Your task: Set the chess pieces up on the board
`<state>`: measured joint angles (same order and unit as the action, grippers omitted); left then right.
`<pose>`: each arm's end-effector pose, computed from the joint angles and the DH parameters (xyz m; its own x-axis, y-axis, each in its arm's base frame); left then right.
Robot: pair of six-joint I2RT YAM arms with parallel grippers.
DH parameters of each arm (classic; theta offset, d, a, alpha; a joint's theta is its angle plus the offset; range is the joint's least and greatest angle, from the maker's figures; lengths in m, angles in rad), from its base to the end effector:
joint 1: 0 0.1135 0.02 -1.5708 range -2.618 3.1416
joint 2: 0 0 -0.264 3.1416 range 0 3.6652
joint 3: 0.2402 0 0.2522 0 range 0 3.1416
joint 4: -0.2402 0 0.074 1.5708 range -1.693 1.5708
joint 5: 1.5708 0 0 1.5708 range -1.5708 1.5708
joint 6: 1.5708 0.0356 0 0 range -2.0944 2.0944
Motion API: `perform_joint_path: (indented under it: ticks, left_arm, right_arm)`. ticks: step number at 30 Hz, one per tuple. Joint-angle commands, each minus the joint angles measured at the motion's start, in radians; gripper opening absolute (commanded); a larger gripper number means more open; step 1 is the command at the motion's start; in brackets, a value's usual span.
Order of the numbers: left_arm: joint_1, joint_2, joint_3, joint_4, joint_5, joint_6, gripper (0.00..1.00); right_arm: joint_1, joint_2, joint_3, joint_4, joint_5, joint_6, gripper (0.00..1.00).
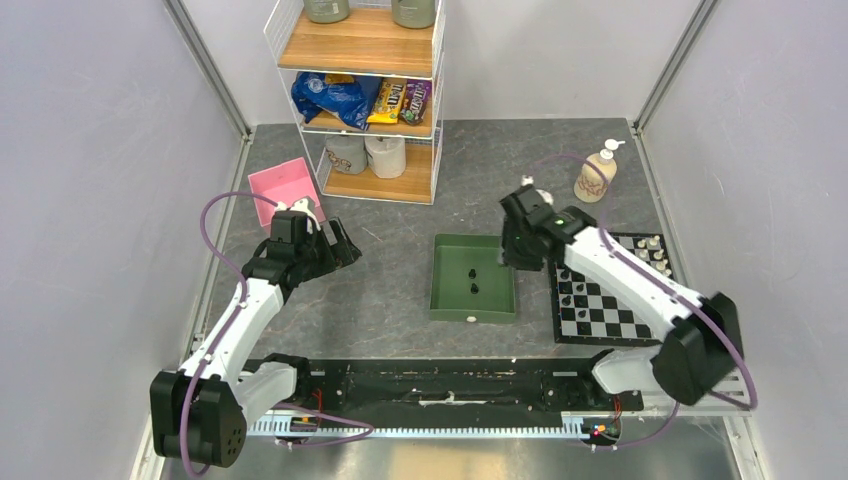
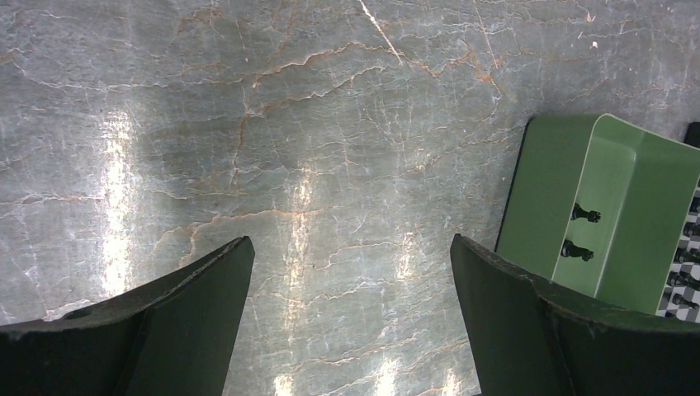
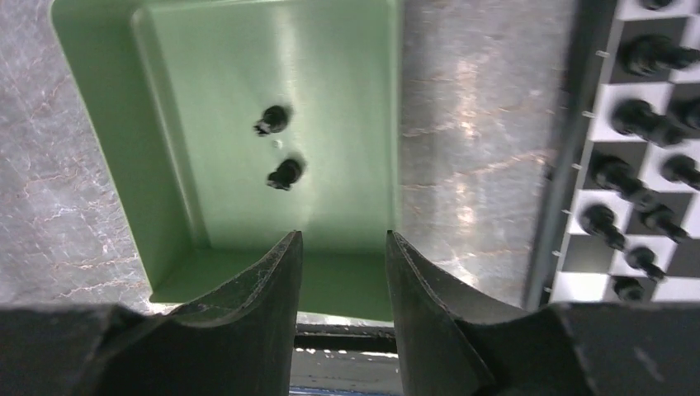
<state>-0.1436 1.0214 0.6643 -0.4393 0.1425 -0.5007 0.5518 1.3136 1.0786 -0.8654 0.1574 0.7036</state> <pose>0.2061 -0.0349 0.2311 -0.7358 -0.3737 -0.5647 -0.1291 0.8961 -0.4247 0.2197 0.1287 0.2728 -0.8746 0.2119 -0.4360 0.1425 0.9720 0.1867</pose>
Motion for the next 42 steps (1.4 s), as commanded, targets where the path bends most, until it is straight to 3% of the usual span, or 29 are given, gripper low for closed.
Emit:
perform_joint_path:
  ticks: [1,12,26,37,42]
  left_arm:
    - [-0.002,-0.006,0.025,0.030,0.014,-0.016,0.96]
    - [-0.001,-0.007,0.025,0.029,0.012,-0.014,0.96]
    - [-0.002,-0.004,0.026,0.028,0.014,-0.015,0.96]
    - [-0.001,-0.009,0.026,0.028,0.014,-0.014,0.96]
    - [-0.001,-0.009,0.025,0.028,0.013,-0.014,0.96]
  right_arm:
    - [0.100,0.127,0.098,0.077,0.041,0.006,0.49]
    - [0.253,0.437,0.213,0.067,0.025,-0.051,0.49]
    - [0.252,0.479,0.201,0.060,0.090,-0.074,0.48]
    - [0.252,0.510,0.193,0.080,0.085,-0.066,0.34]
    - [0.250,0.501,0.190,0.074,0.096,-0.067,0.22]
